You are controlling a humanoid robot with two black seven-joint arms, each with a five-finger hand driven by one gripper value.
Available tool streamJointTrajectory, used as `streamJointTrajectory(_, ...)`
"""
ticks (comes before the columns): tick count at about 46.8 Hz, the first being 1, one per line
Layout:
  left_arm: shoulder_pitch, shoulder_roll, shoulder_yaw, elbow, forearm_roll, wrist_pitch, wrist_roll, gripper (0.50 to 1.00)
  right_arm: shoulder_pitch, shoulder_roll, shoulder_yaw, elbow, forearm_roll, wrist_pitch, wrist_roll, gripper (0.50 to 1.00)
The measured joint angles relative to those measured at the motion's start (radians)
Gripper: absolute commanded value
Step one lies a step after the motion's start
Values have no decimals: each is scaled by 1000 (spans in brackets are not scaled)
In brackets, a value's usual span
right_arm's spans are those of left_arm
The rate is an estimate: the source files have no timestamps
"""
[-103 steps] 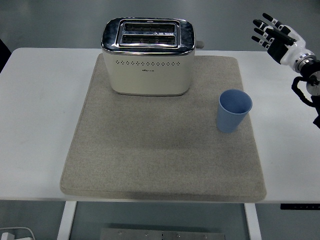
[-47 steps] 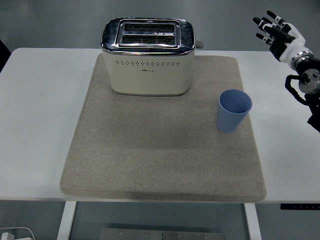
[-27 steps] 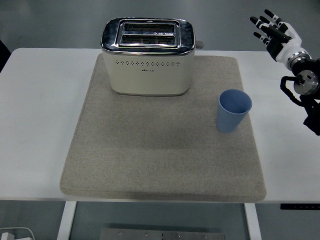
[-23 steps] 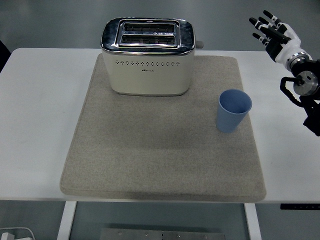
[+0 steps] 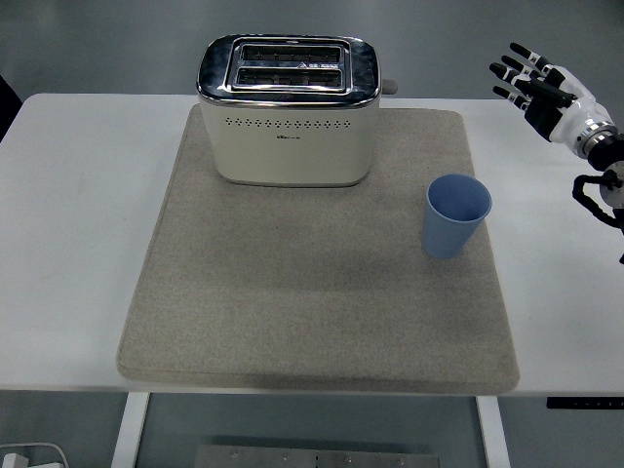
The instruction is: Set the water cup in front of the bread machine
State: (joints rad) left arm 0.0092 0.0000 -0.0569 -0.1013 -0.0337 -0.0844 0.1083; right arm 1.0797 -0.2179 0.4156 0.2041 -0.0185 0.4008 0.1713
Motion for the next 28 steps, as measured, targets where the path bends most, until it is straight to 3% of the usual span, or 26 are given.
streamJointTrajectory(12,0,0,0,-1,0,0,0,1000,-23,-101,-95,33,0,127,27,936)
streamJointTrajectory(22,0,0,0,0,0,0,0,1000,-58,-232,-120,205,-12,130,35,936)
streamJointTrajectory(28,0,0,0,0,0,0,0,1000,-68,-276,-117,267,-58,118,37,936)
